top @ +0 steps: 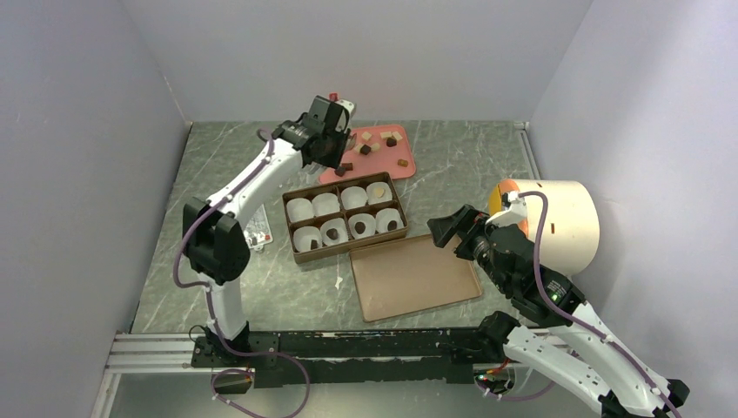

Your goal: Pack the chocolate

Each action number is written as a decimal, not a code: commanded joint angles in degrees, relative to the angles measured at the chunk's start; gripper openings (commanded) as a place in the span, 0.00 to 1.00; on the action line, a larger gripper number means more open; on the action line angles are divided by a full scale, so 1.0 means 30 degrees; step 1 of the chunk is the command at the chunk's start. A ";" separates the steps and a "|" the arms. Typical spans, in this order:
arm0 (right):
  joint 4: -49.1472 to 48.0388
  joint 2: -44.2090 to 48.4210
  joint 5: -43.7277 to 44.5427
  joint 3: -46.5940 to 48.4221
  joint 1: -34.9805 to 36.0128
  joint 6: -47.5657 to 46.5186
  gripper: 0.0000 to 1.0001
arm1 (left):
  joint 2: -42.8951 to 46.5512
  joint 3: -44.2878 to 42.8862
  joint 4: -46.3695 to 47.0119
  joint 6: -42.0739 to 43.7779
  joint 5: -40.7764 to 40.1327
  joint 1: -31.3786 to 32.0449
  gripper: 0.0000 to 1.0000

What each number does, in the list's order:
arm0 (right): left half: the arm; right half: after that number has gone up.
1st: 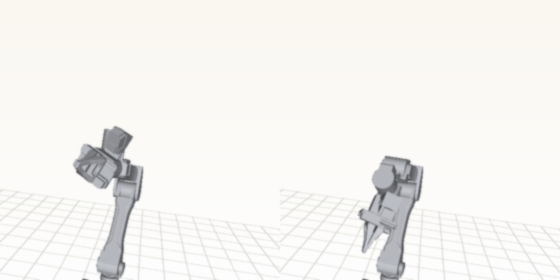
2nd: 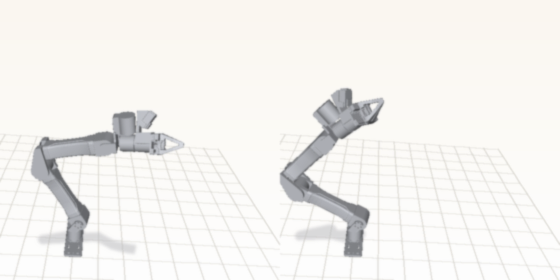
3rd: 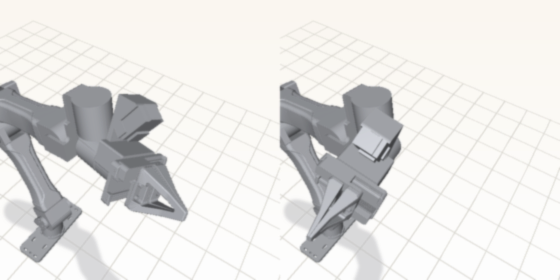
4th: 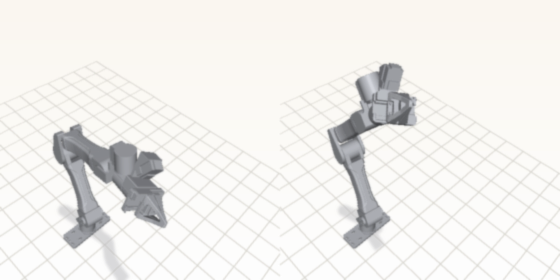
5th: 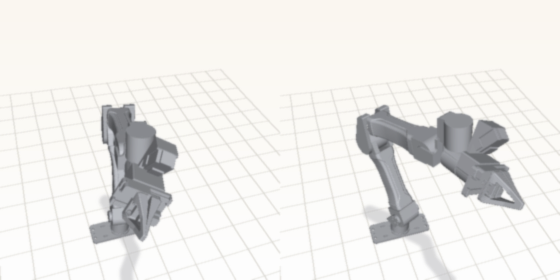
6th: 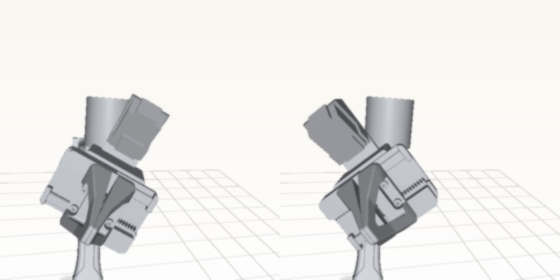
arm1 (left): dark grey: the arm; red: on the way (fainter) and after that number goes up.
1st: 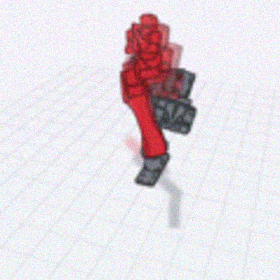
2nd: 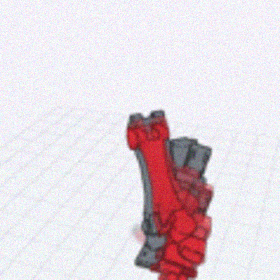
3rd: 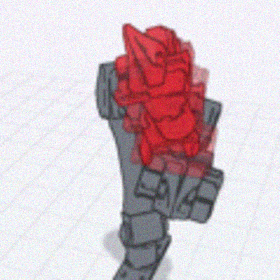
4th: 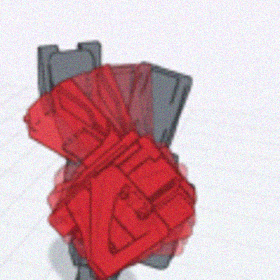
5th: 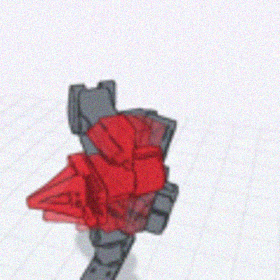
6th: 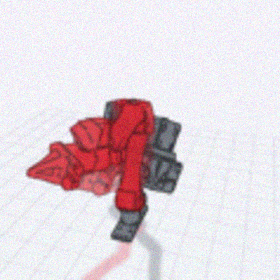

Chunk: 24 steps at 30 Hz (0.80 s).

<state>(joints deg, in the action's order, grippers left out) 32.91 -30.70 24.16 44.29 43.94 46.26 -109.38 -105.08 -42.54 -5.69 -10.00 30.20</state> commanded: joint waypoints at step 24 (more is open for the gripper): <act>-0.0576 0.0004 0.0324 -0.0024 -0.0009 -0.0127 0.96 | 0.5651 0.5797 -0.1070 -0.0501 0.0538 0.2392 0.27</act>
<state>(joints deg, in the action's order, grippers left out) 32.91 -30.74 24.16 44.27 43.94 46.28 -95.70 -88.31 -46.59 -6.90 -6.37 36.49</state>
